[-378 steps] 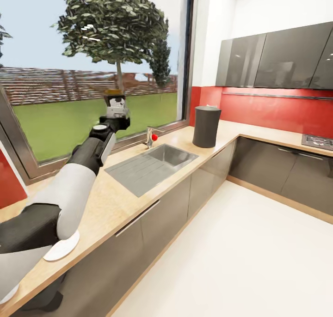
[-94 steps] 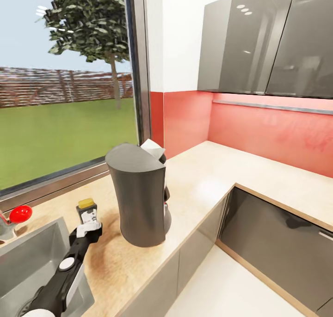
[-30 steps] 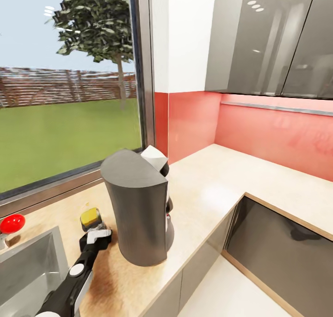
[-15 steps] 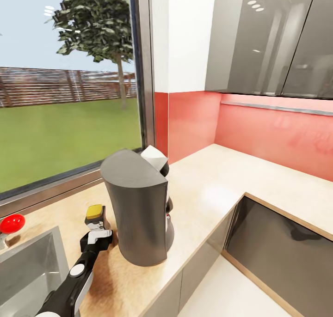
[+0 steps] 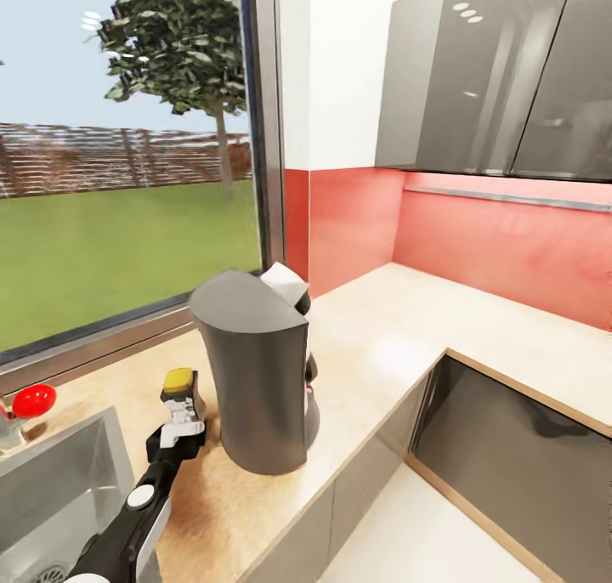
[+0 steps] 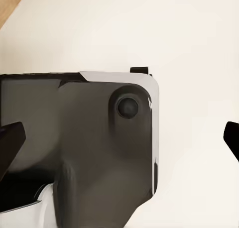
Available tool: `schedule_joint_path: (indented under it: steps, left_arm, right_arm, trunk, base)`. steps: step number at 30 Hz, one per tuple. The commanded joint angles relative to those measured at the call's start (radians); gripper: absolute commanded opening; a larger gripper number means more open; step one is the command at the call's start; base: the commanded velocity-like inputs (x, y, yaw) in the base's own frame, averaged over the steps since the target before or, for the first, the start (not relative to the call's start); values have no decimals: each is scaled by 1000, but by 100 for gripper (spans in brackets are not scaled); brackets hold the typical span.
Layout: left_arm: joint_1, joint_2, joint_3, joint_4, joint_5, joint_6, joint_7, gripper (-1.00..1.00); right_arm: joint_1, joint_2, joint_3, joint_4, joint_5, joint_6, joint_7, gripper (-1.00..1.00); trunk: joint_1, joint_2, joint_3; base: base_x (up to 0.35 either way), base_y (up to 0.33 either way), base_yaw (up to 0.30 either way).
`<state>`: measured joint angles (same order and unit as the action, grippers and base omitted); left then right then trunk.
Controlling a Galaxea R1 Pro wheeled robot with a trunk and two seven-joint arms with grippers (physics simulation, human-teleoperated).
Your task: Set up a coffee station on the kitchen countertop: keep the coffee maker on the countertop, move the bottle of coffee from the kitchen shelf to the counter next to the coffee maker, place a paper coffee filter on top of the coffee maker, put the saucer next to the coffee maker with the coffee cup on the saucer, and place the electric kettle next to the coffee maker.
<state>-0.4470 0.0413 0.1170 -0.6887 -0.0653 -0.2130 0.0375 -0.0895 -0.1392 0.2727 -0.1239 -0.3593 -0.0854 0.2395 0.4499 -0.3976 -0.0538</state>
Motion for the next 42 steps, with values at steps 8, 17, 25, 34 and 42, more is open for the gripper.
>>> schedule_joint_path:
  steps: [8,17,25,34,42]
  left_arm:
    - [-1,0,0,0,-10,-3,4,100]
    - [-1,0,-3,-3,-10,-3,4,100]
    - [-1,0,-9,-29,-6,-5,3,100]
    - [2,1,-13,-178,-5,-1,-16,100]
    - [19,19,-1,-263,-4,12,-227,100]
  right_arm:
    - [-1,0,8,1,-10,-4,3,100]
    - [-1,0,8,1,-10,-4,3,100]
    - [-1,0,7,1,-11,-4,0,100]
    - [-1,0,5,-20,-13,-8,0,100]
    - [-1,0,5,-48,-13,-8,0,100]
  trunk:
    - [0,-2,-2]
    - [0,-2,-2]
    - [0,-2,-2]
    - [0,-2,-2]
    - [0,-2,-2]
  base:
    - [-320,-58,0]
    - [-284,-159,0]
    - [-129,-77,13]
    - [-7,-4,228]
    - [0,0,276]
